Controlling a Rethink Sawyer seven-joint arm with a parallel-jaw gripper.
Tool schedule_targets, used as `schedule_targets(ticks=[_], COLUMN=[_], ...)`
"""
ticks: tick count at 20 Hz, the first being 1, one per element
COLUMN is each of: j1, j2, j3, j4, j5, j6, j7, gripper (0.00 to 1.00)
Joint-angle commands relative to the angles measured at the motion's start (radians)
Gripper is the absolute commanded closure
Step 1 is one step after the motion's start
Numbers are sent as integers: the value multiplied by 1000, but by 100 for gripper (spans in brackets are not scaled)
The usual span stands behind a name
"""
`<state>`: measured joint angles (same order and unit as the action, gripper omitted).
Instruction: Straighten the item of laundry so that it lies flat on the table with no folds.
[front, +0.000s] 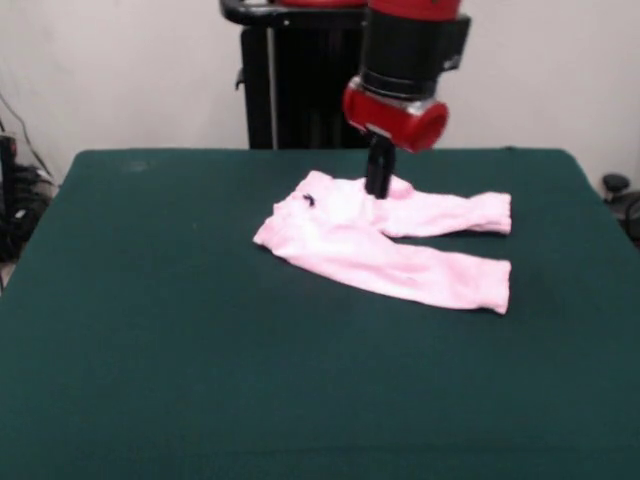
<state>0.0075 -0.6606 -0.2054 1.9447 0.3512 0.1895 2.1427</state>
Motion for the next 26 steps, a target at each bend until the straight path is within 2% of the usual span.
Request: schedule_targets(ticks=[1, 6, 11, 17, 22, 26], j1=[-106, -160, -268, -250, -236, -189], j2=[-69, -70, -40, -39, -2, -15], j3=[81, 104, 236, 247, 255, 255], j4=[103, 116, 204, 228, 238, 259], j5=[-91, -148, -179, -174, -166, -129], j6=[25, 36, -50, -57, -122, -138], j7=[19, 14, 53, 120, 156, 206], gripper=[100, 100, 100, 100, 100, 100])
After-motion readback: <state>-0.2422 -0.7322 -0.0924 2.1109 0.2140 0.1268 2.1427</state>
